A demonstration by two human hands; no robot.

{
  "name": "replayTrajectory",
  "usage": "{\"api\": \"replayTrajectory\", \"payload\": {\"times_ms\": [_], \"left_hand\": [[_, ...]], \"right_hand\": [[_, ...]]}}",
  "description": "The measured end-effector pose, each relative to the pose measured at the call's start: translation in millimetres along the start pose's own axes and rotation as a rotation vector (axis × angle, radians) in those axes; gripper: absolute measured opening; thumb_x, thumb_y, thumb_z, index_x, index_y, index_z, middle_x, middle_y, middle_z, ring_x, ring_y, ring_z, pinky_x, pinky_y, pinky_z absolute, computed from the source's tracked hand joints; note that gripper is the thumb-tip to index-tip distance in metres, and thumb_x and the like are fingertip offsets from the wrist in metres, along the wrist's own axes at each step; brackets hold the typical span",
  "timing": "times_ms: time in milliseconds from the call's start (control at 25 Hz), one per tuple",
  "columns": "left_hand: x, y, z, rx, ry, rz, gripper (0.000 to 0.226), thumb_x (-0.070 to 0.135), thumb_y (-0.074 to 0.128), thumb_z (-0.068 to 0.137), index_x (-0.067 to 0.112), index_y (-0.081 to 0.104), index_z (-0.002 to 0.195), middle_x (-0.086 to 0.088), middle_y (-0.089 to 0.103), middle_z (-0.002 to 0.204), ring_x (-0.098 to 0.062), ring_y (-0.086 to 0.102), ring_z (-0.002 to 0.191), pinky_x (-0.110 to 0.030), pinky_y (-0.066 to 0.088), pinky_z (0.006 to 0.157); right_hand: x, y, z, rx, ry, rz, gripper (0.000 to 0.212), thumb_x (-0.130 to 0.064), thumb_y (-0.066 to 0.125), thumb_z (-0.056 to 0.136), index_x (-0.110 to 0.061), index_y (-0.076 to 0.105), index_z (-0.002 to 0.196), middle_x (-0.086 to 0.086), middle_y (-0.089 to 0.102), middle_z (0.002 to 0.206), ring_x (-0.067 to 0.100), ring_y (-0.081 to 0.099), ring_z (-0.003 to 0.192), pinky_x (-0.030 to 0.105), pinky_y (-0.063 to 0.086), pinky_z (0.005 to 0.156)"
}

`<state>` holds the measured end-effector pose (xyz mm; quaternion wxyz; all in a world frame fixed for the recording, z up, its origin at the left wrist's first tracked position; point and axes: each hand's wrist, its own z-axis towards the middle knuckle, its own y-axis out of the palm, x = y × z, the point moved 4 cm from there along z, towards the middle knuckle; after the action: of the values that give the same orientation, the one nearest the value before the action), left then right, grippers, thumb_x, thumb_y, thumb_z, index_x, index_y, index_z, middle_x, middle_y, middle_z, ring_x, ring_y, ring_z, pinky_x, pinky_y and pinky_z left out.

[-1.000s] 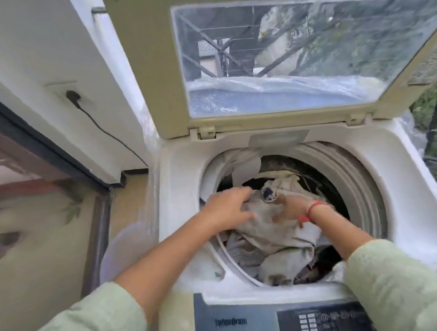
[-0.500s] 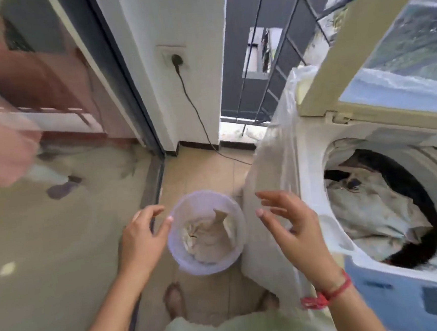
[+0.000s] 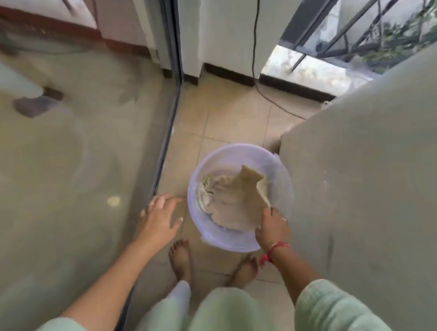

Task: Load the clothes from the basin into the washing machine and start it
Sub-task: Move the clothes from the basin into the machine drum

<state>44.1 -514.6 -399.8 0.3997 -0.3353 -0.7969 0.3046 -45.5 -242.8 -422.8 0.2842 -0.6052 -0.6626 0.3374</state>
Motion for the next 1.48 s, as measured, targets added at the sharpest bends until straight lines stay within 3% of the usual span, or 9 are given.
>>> {"api": "replayTrajectory", "payload": {"times_ms": [200, 360, 520, 640, 720, 920, 1120, 1280, 1480], "left_hand": [[-5.8, 87.5, 50.4, 0.078, 0.12, -0.061, 0.061, 0.045, 0.042, 0.078, 0.013, 0.051, 0.129, -0.014, 0.044, 0.137, -0.034, 0.037, 0.132, -0.049, 0.035, 0.102], [-10.4, 130.8, 44.6, 0.007, 0.066, -0.071, 0.058, 0.035, 0.058, 0.086, 0.015, 0.04, 0.137, -0.011, 0.032, 0.146, -0.03, 0.026, 0.138, -0.046, 0.029, 0.109], [-9.2, 128.4, 24.7, 0.014, -0.008, -0.12, 0.059, 0.028, 0.064, 0.085, 0.015, 0.04, 0.138, -0.009, 0.033, 0.144, -0.027, 0.03, 0.135, -0.046, 0.033, 0.107], [1.5, 101.4, 12.5, 0.003, -0.075, -0.137, 0.062, 0.027, 0.065, 0.084, 0.015, 0.039, 0.138, -0.011, 0.034, 0.142, -0.031, 0.033, 0.131, -0.046, 0.034, 0.104], [12.2, 80.3, 9.7, 0.006, -0.067, -0.134, 0.062, 0.024, 0.066, 0.083, 0.014, 0.04, 0.138, -0.013, 0.037, 0.14, -0.033, 0.036, 0.129, -0.047, 0.034, 0.104], [43.7, 22.2, 6.5, 0.028, -0.047, -0.172, 0.061, 0.022, 0.065, 0.084, 0.013, 0.039, 0.138, -0.012, 0.035, 0.14, -0.032, 0.036, 0.129, -0.041, 0.031, 0.106], [65.9, -42.7, -20.7, 0.02, -0.049, -0.227, 0.054, 0.023, 0.063, 0.087, 0.014, 0.041, 0.135, -0.012, 0.038, 0.136, -0.031, 0.042, 0.125, -0.037, 0.035, 0.1], [98.2, -103.1, -56.6, 0.041, 0.049, -0.237, 0.056, 0.029, 0.063, 0.086, 0.017, 0.04, 0.136, -0.008, 0.039, 0.137, -0.027, 0.044, 0.124, -0.035, 0.039, 0.096], [177.5, -180.0, -91.0, 0.163, 0.23, -0.269, 0.071, 0.034, 0.07, 0.081, 0.024, 0.033, 0.141, 0.002, 0.035, 0.138, -0.017, 0.04, 0.125, -0.029, 0.034, 0.094]], "right_hand": [[21.0, 83.3, 89.0, -0.013, 0.06, -0.396, 0.06, -0.016, 0.041, 0.088, -0.018, 0.023, 0.145, 0.013, 0.052, 0.127, 0.03, 0.045, 0.122, 0.053, 0.017, 0.11], [34.2, 95.8, 108.3, 0.071, 0.125, -0.109, 0.039, -0.001, 0.042, 0.081, -0.016, 0.05, 0.117, 0.01, 0.065, 0.102, 0.032, 0.06, 0.091, 0.037, 0.037, 0.082], [33.8, -19.0, 56.1, 0.676, 0.228, 0.68, 0.039, 0.005, 0.043, 0.075, -0.005, 0.066, 0.104, 0.012, 0.05, 0.093, 0.027, 0.055, 0.082, 0.02, 0.035, 0.071], [32.7, -160.4, -13.9, 1.21, 0.001, 0.78, 0.045, 0.003, 0.041, 0.07, -0.006, 0.069, 0.103, -0.008, 0.043, 0.088, -0.001, 0.044, 0.075, 0.009, 0.038, 0.077], [36.9, -229.9, -40.1, 1.313, -0.08, 0.786, 0.043, 0.0, 0.041, 0.071, -0.008, 0.069, 0.103, 0.005, 0.055, 0.09, -0.007, 0.047, 0.081, 0.017, 0.044, 0.08], [18.3, -275.1, -75.0, 0.98, -0.171, 0.668, 0.042, 0.003, 0.044, 0.072, -0.014, 0.069, 0.101, 0.007, 0.053, 0.087, -0.004, 0.047, 0.075, 0.009, 0.037, 0.071], [-22.1, -240.5, -118.7, -0.147, -0.342, 0.277, 0.029, 0.0, 0.055, 0.081, -0.014, 0.073, 0.099, 0.008, 0.072, 0.1, 0.018, 0.064, 0.093, 0.015, 0.044, 0.069], [-34.0, -292.0, -166.2, 0.082, -0.32, 0.358, 0.033, 0.0, 0.053, 0.078, -0.019, 0.074, 0.093, 0.007, 0.072, 0.09, 0.02, 0.065, 0.086, 0.027, 0.051, 0.076], [-13.1, -406.7, -242.7, 0.39, -0.49, 0.492, 0.022, 0.0, 0.064, 0.077, -0.013, 0.075, 0.09, -0.002, 0.07, 0.085, 0.008, 0.06, 0.077, 0.01, 0.043, 0.069]]}}
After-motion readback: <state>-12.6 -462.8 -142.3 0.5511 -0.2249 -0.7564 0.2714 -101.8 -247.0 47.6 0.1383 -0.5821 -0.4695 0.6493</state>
